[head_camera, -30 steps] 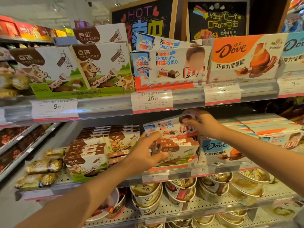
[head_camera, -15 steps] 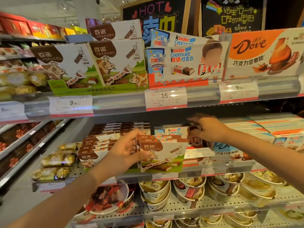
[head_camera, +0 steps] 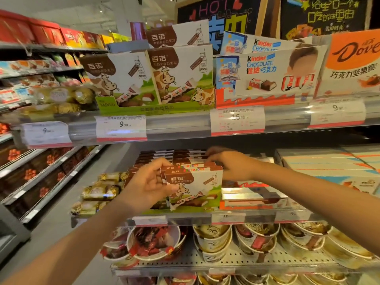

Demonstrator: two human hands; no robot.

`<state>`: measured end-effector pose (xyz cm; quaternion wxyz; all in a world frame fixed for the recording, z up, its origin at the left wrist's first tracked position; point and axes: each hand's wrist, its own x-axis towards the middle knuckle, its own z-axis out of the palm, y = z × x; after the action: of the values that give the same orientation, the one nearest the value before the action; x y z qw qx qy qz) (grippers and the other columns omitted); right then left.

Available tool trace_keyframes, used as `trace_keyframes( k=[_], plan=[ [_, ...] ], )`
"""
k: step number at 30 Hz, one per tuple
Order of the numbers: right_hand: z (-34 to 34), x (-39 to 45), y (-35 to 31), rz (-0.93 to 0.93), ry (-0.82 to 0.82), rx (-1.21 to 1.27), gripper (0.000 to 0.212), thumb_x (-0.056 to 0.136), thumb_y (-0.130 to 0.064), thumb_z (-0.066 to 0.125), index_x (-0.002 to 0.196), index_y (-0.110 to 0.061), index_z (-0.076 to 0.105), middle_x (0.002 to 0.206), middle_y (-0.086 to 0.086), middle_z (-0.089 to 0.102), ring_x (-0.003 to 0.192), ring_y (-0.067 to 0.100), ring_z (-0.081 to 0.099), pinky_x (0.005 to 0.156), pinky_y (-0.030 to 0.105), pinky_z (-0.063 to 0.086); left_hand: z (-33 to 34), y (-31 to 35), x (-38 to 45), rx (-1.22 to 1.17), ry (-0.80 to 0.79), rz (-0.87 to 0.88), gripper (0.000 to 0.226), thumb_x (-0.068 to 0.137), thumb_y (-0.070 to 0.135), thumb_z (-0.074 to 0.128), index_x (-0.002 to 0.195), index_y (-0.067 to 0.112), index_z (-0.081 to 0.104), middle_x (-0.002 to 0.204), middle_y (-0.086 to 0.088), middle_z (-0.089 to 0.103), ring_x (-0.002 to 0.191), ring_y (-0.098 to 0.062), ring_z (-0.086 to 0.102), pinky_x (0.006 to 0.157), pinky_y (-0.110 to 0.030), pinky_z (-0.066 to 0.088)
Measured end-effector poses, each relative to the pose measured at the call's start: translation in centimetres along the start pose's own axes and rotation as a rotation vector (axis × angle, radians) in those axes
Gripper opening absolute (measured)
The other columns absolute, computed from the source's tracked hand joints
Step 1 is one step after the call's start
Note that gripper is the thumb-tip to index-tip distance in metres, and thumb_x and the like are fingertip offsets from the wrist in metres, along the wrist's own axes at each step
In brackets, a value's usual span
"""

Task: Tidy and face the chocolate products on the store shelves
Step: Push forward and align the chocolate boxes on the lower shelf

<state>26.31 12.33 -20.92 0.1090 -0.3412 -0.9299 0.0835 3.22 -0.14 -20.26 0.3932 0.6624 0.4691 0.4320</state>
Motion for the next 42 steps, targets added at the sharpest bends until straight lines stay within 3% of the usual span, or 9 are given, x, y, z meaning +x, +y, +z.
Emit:
trace_keyframes(
  k=[3,7,12,15,18,28,33,38,42],
  plan=[
    [-0.1,1.1,0.2,0.069,-0.007,-0.038,0.048,0.089,-0.040,0.056,0.130,-0.016,0.053,0.142,0.001,0.036,0.124,0.017,0.043,0.102,0.029,0.038,0.5,-0.1,0.9,0.030,-0.019,0.011,0.027,0.076,0.008,0.071,0.097,0.014,0.056,0.099,-0.005,0.069,0.089,-0.014,0.068,0.071,-0.025,0.055],
    [-0.4,1.5,0.5,0.121,-0.053,0.021,0.046,0.091,-0.032,0.055,0.132,-0.013,0.049,0.144,0.002,0.033,0.127,0.019,0.039,0.105,0.029,0.034,1.3,-0.7,2.4,0.149,-0.020,0.044,0.025,0.078,0.001,0.071,0.094,0.013,0.057,0.097,0.001,0.068,0.093,-0.012,0.067,0.083,-0.034,0.056],
    [-0.6,1.8,0.9,0.136,-0.076,0.064,0.041,0.093,-0.030,0.054,0.130,-0.012,0.052,0.142,0.004,0.035,0.127,0.018,0.037,0.105,0.028,0.032,0.3,-2.2,3.4,0.692,0.122,0.141,0.026,0.072,0.048,0.068,0.090,0.036,0.054,0.094,0.014,0.059,0.097,-0.012,0.055,0.086,-0.040,0.048],
    [-0.6,2.0,1.3,0.132,-0.084,0.093,0.042,0.091,-0.033,0.056,0.127,-0.013,0.055,0.141,0.003,0.036,0.127,0.017,0.038,0.107,0.029,0.032,-0.1,-2.4,3.6,0.865,0.116,0.172,0.037,0.072,0.051,0.066,0.101,0.031,0.055,0.103,0.014,0.054,0.102,-0.008,0.047,0.094,-0.036,0.042],
    [-0.7,2.0,1.5,0.131,-0.086,0.113,0.045,0.089,-0.039,0.057,0.126,-0.014,0.056,0.139,0.002,0.037,0.125,0.016,0.039,0.107,0.033,0.034,-0.5,-2.5,3.5,0.864,0.067,0.105,0.045,0.077,0.041,0.072,0.116,0.025,0.054,0.116,0.013,0.052,0.109,-0.005,0.048,0.097,-0.028,0.043],
    [-0.3,1.6,1.1,0.116,-0.031,0.156,0.041,0.088,-0.034,0.061,0.123,-0.012,0.059,0.137,0.004,0.040,0.118,0.016,0.045,0.103,0.033,0.038,-1.1,-1.7,3.5,0.960,-0.111,0.123,0.040,0.085,0.035,0.065,0.119,0.022,0.050,0.110,0.010,0.052,0.100,-0.007,0.049,0.090,-0.027,0.044],
    [0.2,1.3,0.6,0.133,0.006,0.188,0.045,0.089,-0.037,0.058,0.128,-0.015,0.055,0.139,0.001,0.039,0.123,0.015,0.043,0.105,0.033,0.036,-0.3,-2.9,3.5,1.052,-0.131,0.139,0.054,0.086,0.040,0.062,0.133,0.018,0.045,0.139,0.010,0.035,0.124,-0.010,0.038,0.104,-0.021,0.030],
    [0.8,0.9,0.5,0.124,0.083,0.204,0.044,0.089,-0.037,0.058,0.127,-0.017,0.053,0.133,0.002,0.047,0.118,0.016,0.048,0.101,0.035,0.043,-0.4,-3.0,2.9,0.982,-0.112,0.170,0.062,0.085,0.034,0.065,0.139,0.028,0.035,0.141,0.011,0.034,0.127,-0.009,0.036,0.109,-0.030,0.032],
    [1.4,0.3,0.5,0.070,0.182,0.254,0.030,0.089,-0.032,0.059,0.115,-0.017,0.059,0.117,0.002,0.057,0.106,0.016,0.055,0.092,0.036,0.050,0.1,-3.1,3.2,1.029,-0.105,0.157,0.057,0.088,0.033,0.060,0.141,0.030,0.037,0.151,0.010,0.026,0.139,-0.013,0.023,0.114,-0.031,0.017]
  ],
)
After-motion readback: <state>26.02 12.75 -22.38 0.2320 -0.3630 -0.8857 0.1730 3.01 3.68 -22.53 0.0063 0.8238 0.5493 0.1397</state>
